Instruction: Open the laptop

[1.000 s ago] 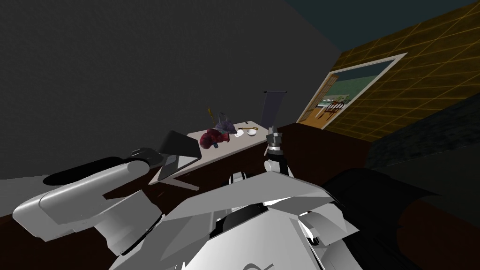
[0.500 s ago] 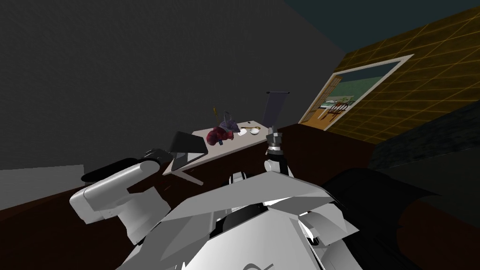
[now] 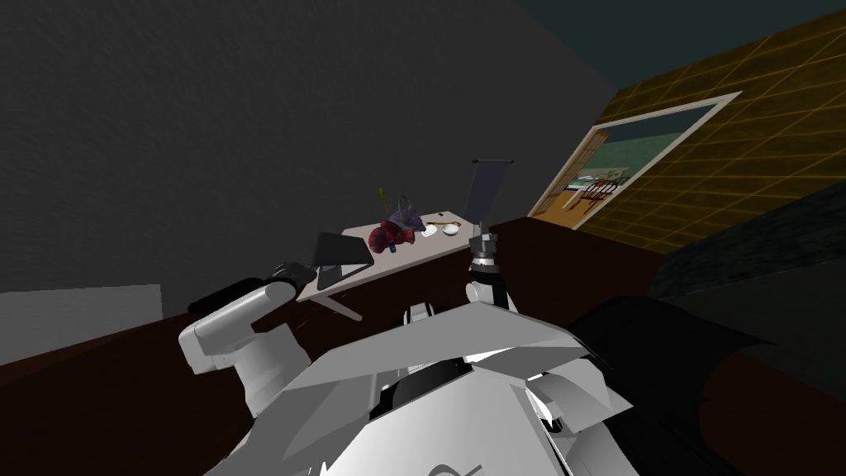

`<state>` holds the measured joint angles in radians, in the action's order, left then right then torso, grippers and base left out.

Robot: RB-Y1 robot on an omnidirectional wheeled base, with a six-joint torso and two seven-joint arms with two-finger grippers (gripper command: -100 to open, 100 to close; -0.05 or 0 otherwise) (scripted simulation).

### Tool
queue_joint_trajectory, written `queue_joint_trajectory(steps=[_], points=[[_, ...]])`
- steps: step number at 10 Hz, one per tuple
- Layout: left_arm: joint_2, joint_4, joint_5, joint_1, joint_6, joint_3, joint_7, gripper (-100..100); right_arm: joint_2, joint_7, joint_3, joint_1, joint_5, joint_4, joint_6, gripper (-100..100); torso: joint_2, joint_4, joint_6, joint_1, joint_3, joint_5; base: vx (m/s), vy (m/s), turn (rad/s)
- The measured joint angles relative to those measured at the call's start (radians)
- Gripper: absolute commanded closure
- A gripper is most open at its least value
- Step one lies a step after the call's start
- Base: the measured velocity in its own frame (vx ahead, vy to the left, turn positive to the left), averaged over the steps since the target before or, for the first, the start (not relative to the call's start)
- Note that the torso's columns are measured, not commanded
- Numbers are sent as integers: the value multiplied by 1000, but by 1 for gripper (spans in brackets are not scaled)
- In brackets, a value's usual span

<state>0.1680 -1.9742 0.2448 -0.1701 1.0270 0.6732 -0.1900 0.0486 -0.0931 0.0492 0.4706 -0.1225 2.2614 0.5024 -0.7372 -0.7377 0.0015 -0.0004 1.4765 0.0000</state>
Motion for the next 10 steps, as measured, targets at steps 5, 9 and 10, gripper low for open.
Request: queue_joint_trajectory(steps=[5,9,10], points=[[-30,78,25,-24,-79,-8,-23,-100,0,0,0,0,0,0,0,0,2,0,-1,-1,1,0,-25,39,4],[-17,-1,32,-25,13,17,-31,-100,0,0,0,0,0,0,0,0,-1,0,-1,1,-1,0,32,-8,-16],[-13,-21,36,-26,36,25,-34,-100,0,0,0,0,0,0,0,0,-2,-1,-2,1,-1,0,25,2,-16]])
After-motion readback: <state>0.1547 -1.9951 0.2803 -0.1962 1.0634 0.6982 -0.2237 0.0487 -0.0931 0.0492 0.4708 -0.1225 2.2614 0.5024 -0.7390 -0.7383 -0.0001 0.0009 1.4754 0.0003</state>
